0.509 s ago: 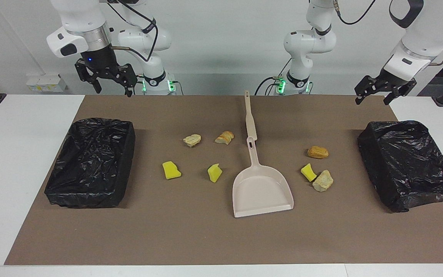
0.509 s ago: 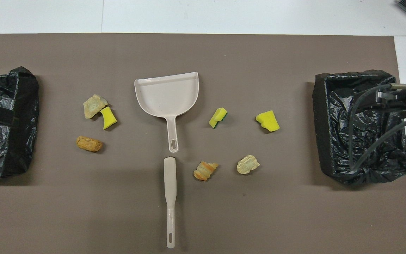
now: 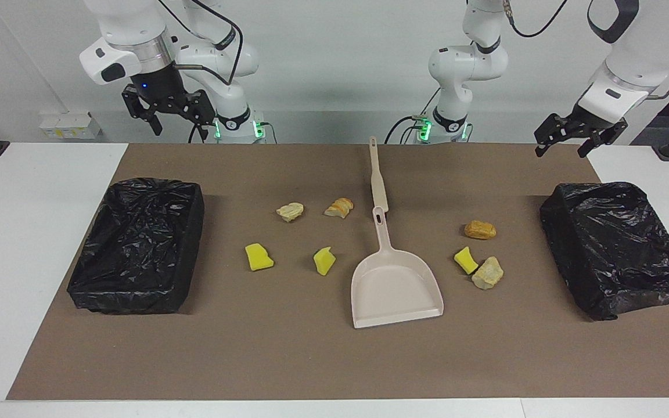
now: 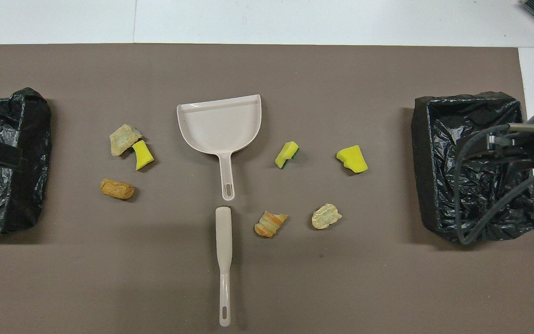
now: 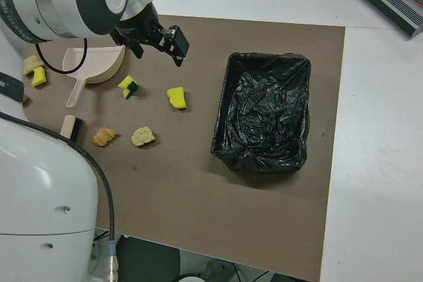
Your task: Sweep and dump trash in bin
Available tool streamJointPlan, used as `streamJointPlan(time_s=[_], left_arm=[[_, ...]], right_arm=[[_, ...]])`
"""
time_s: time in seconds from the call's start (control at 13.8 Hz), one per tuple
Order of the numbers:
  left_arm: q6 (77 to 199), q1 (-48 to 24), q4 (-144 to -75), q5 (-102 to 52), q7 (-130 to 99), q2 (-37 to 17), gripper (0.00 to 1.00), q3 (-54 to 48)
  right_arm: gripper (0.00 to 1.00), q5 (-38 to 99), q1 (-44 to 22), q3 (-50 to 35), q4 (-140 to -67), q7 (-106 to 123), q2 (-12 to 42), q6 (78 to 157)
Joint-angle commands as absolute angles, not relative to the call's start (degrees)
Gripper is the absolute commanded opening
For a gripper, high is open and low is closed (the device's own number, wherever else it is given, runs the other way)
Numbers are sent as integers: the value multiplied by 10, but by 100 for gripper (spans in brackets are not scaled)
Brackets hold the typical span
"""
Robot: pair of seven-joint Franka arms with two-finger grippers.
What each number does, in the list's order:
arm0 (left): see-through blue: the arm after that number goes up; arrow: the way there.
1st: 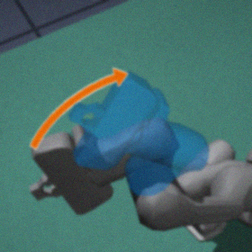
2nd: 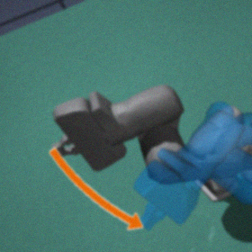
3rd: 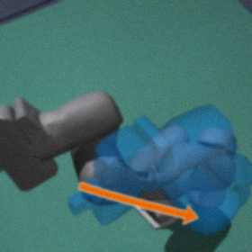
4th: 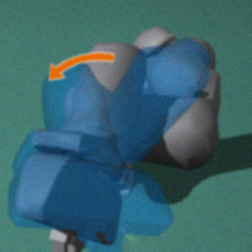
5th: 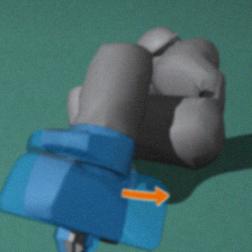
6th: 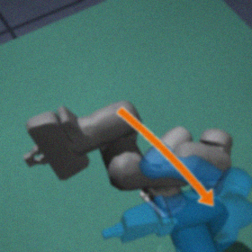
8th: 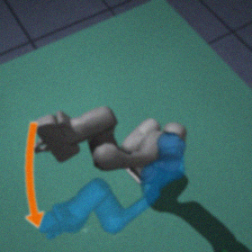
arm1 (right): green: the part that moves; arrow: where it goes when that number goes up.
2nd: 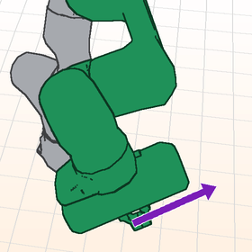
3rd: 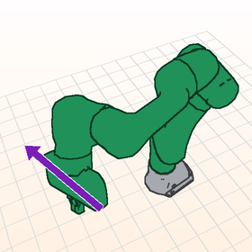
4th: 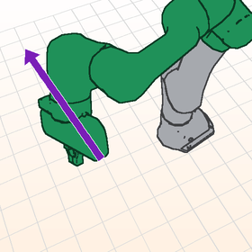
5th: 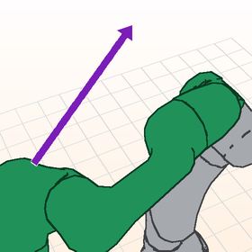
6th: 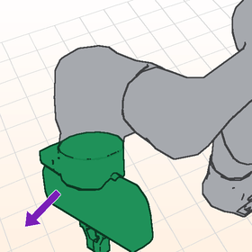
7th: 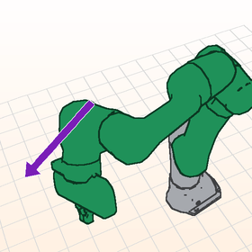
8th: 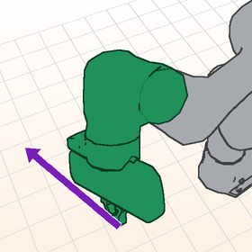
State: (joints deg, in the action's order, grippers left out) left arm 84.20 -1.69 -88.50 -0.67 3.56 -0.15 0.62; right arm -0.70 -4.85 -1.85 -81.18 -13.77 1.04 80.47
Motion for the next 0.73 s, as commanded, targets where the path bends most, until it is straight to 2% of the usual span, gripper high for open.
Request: streamJointPlan(time_s=[0.0, 0.22, 0.44, 0.65], left_arm=[[846, -55, -913, -2, 28, 4, 100, 10], [867, -107, -972, -15, 5, 18, 100, 10], [977, -172, -1150, -17, -64, 114, 100, 10], [1061, -237, -1260, -29, -126, 153, 100, 9]], right_arm=[[100, -7, -47, -18, -831, -127, -5, 805], [100, -6, -46, -18, -854, -127, -14, 830], [100, -7, -45, -17, -861, -127, -18, 831], [100, -7, -45, -17, -866, -127, -18, 831]])
